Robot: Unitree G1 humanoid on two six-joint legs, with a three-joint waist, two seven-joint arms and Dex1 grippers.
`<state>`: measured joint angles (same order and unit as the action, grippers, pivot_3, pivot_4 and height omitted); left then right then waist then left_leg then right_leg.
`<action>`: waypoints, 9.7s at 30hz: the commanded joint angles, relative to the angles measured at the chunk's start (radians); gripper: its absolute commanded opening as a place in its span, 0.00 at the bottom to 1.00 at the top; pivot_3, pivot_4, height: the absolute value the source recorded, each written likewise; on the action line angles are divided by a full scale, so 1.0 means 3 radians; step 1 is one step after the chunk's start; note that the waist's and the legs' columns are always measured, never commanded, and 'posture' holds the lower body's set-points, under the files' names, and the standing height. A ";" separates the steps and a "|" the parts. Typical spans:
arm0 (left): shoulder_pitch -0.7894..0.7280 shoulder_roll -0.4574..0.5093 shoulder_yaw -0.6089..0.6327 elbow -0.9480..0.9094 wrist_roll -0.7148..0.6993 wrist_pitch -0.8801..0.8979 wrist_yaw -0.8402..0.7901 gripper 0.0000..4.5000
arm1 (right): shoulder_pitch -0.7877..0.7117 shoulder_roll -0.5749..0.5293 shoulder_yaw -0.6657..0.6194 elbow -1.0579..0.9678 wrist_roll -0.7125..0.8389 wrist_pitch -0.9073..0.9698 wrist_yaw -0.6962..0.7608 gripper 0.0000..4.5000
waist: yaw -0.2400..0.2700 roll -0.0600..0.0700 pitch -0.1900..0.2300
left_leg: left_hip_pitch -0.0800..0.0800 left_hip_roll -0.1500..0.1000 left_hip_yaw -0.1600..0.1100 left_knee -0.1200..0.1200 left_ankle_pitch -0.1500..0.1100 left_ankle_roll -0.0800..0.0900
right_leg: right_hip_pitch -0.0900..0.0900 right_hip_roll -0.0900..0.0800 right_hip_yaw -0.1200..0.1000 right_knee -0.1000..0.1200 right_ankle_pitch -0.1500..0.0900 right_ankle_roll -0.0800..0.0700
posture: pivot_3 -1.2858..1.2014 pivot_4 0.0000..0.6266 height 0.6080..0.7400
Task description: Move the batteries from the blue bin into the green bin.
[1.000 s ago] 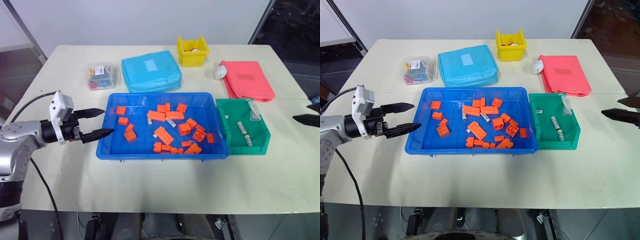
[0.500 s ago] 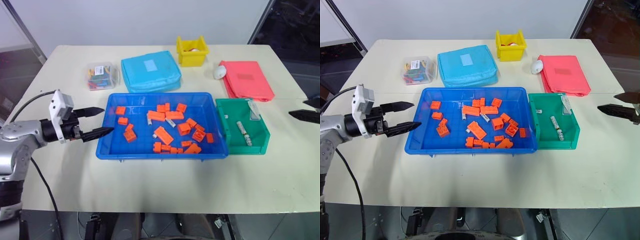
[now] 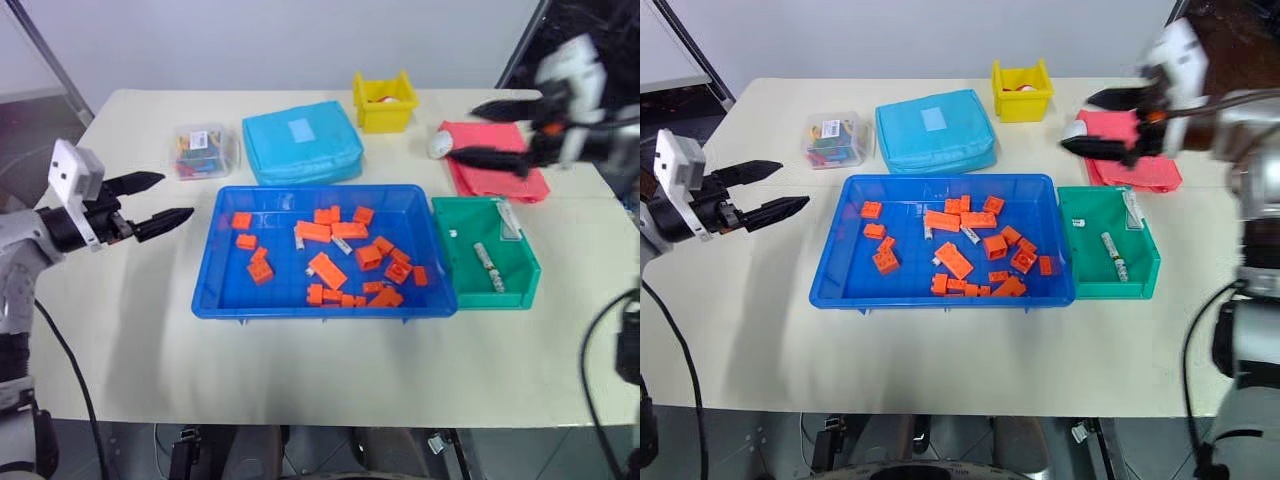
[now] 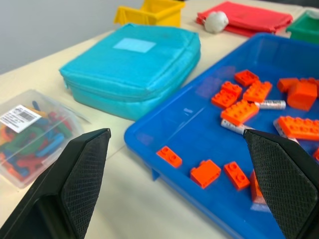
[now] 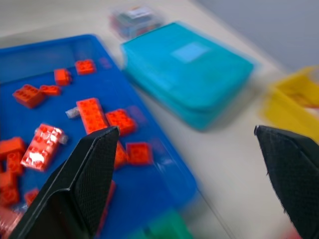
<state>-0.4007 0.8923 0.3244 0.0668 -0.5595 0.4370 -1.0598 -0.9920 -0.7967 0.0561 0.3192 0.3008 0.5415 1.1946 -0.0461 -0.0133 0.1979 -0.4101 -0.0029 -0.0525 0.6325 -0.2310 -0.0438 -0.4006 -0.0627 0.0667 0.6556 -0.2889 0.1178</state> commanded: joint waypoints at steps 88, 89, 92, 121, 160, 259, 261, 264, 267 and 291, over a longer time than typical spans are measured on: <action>0.0949 -0.0618 0.0107 -0.1360 -0.0369 0.0211 0.0855 1.00 | -0.0922 0.1124 0.0774 0.2623 -0.1779 -0.1769 -0.0022 0.60 | -0.0081 -0.0006 -0.0003 | -0.0009 -0.0003 -0.0005 -0.0001 0.0009 -0.0015 | -0.0026 0.0001 -0.0002 0.0029 0.0004 -0.0008 | 0.52 0.24 1.00; 0.0955 -0.0616 0.0110 -0.1363 -0.0371 0.0210 0.0854 1.00 | -0.0924 0.1123 0.0772 0.2630 -0.1784 -0.1769 -0.0033 0.71 | -0.0082 -0.0006 -0.0002 | -0.0009 -0.0003 -0.0006 -0.0001 0.0009 -0.0015 | -0.0026 0.0001 -0.0002 0.0029 0.0004 -0.0008 | 0.52 0.24 1.00; 0.0982 -0.0612 0.0127 -0.1381 -0.0377 0.0209 0.0859 1.00 | -0.0951 0.1127 0.0754 0.2635 -0.1780 -0.1759 -0.0042 0.98 | -0.0082 -0.0006 -0.0002 | -0.0009 -0.0003 -0.0005 -0.0001 0.0009 -0.0015 | -0.0026 0.0001 -0.0002 0.0029 0.0004 -0.0008 | 0.52 0.24 1.00; 0.1030 -0.0493 0.0198 -0.1444 -0.0495 0.0294 0.0777 1.00 | -0.0803 0.2273 0.0805 0.2060 -0.1334 -0.1182 -0.0106 0.98 | -0.0083 -0.0008 -0.0004 | -0.0004 -0.0001 -0.0016 -0.0005 0.0009 -0.0015 | -0.0026 0.0001 -0.0003 0.0031 0.0005 -0.0008 | 0.52 0.24 1.00; 0.0976 -0.0562 0.0163 -0.1542 -0.0622 0.0319 0.0789 1.00 | -0.1255 0.2252 0.0556 0.2567 -0.1492 -0.1557 -0.0318 0.48 | -0.0083 -0.0008 -0.0002 | -0.0002 -0.0002 -0.0016 -0.0005 0.0009 -0.0016 | -0.0024 0.0001 -0.0003 0.0030 0.0005 -0.0009 | 0.52 0.24 1.00; 0.0597 -0.0389 -0.0109 -0.1471 -0.0698 0.0558 0.0501 1.00 | 0.0133 0.1518 0.1440 0.0719 -0.1438 -0.1220 0.0004 0.01 | 0.0000 -0.0013 -0.0002 | 0.0001 0.0001 -0.0006 -0.0001 0.0009 -0.0014 | -0.0016 0.0001 -0.0006 0.0024 0.0004 -0.0009 | 0.52 0.24 1.00; 0.0587 -0.0389 -0.0111 -0.1466 -0.0706 0.0555 0.0505 1.00 | 0.0112 0.1540 0.1395 0.0684 -0.1417 -0.1172 -0.0021 0.01 | 0.0000 -0.0013 -0.0003 | 0.0002 0.0001 -0.0006 -0.0001 0.0009 -0.0014 | -0.0014 0.0002 -0.0006 0.0024 0.0004 -0.0009 | 0.52 0.24 1.00; 0.0575 -0.0384 -0.0122 -0.1458 -0.0707 0.0545 0.0481 1.00 | 0.0015 0.1572 0.1285 0.0613 -0.1353 -0.1046 -0.0057 0.01 | -0.0001 -0.0013 -0.0002 | 0.0003 0.0001 -0.0006 -0.0001 0.0008 -0.0014 | -0.0014 0.0002 -0.0006 0.0024 0.0004 -0.0009 | 0.52 0.24 1.00; 0.0556 -0.0384 -0.0146 -0.1436 -0.0697 0.0532 0.0450 1.00 | -0.0095 0.1551 0.1199 0.0508 -0.1308 -0.0941 -0.0022 0.01 | 0.0000 -0.0013 -0.0002 | 0.0003 0.0001 -0.0006 -0.0002 0.0009 -0.0014 | -0.0015 0.0001 -0.0006 0.0024 0.0004 -0.0009 | 0.52 0.24 1.00; -0.0003 -0.0738 -0.0809 -0.0861 -0.0353 0.0237 -0.0017 1.00 | 0.0444 -0.0907 0.0202 -0.0785 -0.0942 0.0117 0.0497 0.01 | -0.0002 -0.0012 0.0000 | -0.0003 0.0001 0.0001 -0.0005 0.0008 -0.0013 | -0.0017 0.0001 -0.0007 0.0010 0.0004 -0.0009 | 0.52 0.24 1.00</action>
<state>-0.3906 0.6664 0.0715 -0.1908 -0.6686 0.5307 -1.0491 -0.8521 -1.0426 0.1717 0.1435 -0.0074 0.5639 1.3430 -0.0466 -0.0168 0.1979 -0.4111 -0.0027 -0.0521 0.6310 -0.2286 -0.0478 -0.4056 -0.0624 0.0648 0.6588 -0.2877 0.1153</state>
